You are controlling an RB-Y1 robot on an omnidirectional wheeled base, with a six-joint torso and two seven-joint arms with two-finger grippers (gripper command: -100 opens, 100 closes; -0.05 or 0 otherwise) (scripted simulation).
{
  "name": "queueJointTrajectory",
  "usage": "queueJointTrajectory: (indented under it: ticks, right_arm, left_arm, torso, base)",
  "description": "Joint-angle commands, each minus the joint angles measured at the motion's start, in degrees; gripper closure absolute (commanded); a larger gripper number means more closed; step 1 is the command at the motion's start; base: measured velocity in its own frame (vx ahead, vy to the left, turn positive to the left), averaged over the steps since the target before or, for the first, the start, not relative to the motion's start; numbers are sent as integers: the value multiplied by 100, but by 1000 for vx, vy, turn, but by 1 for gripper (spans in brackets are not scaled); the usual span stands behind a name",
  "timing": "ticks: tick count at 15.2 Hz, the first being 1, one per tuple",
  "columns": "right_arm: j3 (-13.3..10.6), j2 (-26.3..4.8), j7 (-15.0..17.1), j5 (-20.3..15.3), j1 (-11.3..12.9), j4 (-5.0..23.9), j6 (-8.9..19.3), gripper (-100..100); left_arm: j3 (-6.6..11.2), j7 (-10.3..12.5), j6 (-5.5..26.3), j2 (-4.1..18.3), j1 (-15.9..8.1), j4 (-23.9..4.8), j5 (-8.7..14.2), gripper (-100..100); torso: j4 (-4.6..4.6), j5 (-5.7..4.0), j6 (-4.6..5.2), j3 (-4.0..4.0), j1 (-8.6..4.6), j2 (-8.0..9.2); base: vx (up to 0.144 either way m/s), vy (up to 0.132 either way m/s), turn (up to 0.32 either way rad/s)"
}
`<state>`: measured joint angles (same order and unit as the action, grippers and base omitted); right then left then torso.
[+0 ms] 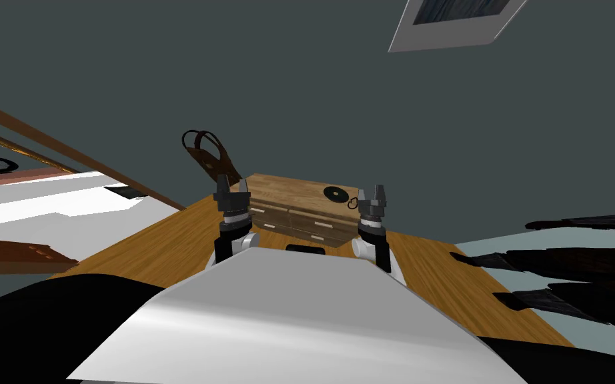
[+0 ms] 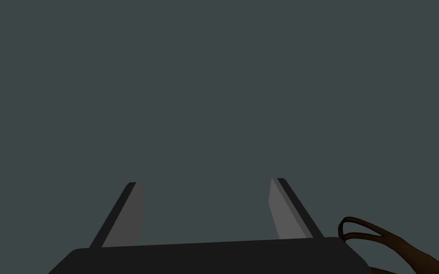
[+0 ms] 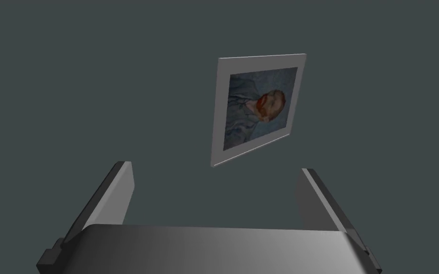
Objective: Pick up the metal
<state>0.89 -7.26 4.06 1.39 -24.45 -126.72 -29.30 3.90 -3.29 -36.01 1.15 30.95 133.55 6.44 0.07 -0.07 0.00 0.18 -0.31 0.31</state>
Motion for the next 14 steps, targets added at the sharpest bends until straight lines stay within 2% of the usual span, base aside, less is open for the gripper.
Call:
queueJointTrajectory:
  ticks: [1,2,3,4,5,6,7,8,9,10,11,12,14]
  right_arm:
    - [1,-62,171,120,66,92,112,-100]
    - [-16,-123,364,271,157,201,257,-100]
    - [-16,-123,364,271,157,201,257,-100]
    - [-33,-182,572,435,256,320,413,-100]
    - [-33,-182,574,435,256,320,413,-100]
    - [-52,-238,782,610,361,446,580,-100]
    - [-52,-238,798,610,361,446,580,-100]
    - [-72,-292,978,796,473,580,757,-100]
    - [-72,-292,1035,796,473,580,757,-100]
    - [-93,-344,1186,991,591,721,944,-100]
    - [-93,-344,1285,991,591,721,944,-100]
    - [-115,-393,1418,1195,714,867,1138,-100]
    - [-115,-393,1546,1195,714,867,1138,-100]
  left_arm:
    - [0,0,0,0,0,0,0,0]
    - [0,0,0,0,0,0,0,0]
    - [0,0,0,0,0,0,0,0]
    - [0,0,0,0,0,0,0,0]
    - [0,0,0,0,1,0,0,0]
    - [0,0,0,0,1,0,0,0]
    - [0,0,0,0,0,0,0,0]
    - [0,0,0,0,0,0,0,0]
    - [0,0,0,0,0,0,0,0]
    - [0,0,0,0,0,0,0,0]
    - [0,0,0,0,0,0,0,0]
    - [0,0,0,0,1,0,0,0]
    - [0,0,0,0,1,0,0,0]
  torso:
    - [0,0,0,0,0,0]
    - [-2,-1,0,-5,0,-9]
    - [-4,-1,0,-9,0,-14]
    - [-4,0,0,-10,1,-17]
    - [-5,0,0,-12,0,-19]
    - [-5,0,0,-13,1,-21]
    - [-5,-1,0,-12,-3,-20]
    - [-5,-1,0,-11,-3,-18]
    - [-4,-1,-1,-10,-4,-17]
    - [-4,-1,0,-10,-4,-16]
    - [-5,-2,-1,-11,-7,-19]
    - [-5,-2,0,-13,-9,-22]
    - [-6,-3,0,-14,-11,-24]
  base:
    - [-30,-68,15]
    - [-25,-65,20]
    - [-28,-62,17]
    - [-23,-65,14]
    - [-22,-64,16]
    - [-34,-81,23]
    - [-37,-77,22]
    - [-42,-76,22]
    - [-41,-77,23]
    - [-29,-86,22]
    - [-19,-89,25]
    - [-20,-103,26]
    - [-17,-73,21]
